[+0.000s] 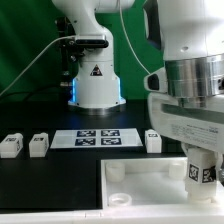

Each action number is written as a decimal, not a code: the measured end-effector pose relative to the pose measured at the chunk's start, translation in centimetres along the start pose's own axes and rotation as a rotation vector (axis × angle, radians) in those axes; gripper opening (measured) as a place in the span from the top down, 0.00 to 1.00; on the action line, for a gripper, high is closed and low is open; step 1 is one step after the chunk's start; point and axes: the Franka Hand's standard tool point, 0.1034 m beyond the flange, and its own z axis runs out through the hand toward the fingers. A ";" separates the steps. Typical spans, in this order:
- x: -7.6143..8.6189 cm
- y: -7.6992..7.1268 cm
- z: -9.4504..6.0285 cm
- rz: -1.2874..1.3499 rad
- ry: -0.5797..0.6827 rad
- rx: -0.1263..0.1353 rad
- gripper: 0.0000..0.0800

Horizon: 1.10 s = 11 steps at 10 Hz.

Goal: Assemble one leg

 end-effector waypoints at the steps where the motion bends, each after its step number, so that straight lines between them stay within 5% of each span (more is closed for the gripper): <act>1: 0.1 -0.2 0.0 0.110 -0.013 0.014 0.63; 4: 0.1 -0.3 0.1 0.244 -0.020 0.028 0.63; 6: 0.1 -0.1 0.2 0.150 -0.017 0.024 0.26; 11: 1.5 0.3 -0.9 -0.403 0.000 -0.019 0.19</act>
Offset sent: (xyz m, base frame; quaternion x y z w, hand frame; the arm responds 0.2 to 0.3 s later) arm 0.0000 0.0000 0.0000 0.0000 0.0000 0.0899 0.9960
